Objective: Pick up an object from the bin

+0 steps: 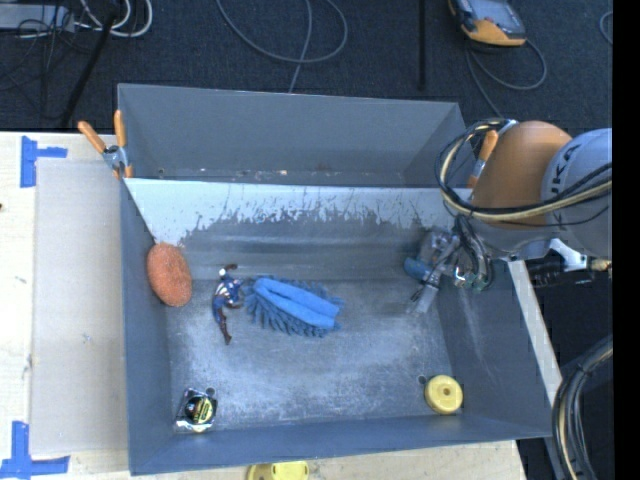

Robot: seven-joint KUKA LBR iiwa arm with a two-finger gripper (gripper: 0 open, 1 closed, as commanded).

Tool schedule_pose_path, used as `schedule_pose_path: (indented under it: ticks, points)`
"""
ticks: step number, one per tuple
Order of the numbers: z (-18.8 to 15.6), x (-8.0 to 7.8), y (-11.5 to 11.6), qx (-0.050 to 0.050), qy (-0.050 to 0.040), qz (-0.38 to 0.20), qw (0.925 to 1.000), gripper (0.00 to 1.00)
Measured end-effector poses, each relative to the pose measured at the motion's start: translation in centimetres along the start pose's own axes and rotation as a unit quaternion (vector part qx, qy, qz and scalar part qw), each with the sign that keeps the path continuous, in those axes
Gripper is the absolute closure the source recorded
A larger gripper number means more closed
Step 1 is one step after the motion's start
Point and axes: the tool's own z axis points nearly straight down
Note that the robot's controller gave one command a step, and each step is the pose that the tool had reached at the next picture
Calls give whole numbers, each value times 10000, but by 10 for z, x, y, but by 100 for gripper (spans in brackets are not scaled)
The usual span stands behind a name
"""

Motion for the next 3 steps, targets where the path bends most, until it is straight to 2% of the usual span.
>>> schedule_pose_path:
  ticks: [1,3]
  points:
    - [4,-2,-8,96,24,38,9999,100]
    - [-1,-5,-6,111,42,4,9999,100]
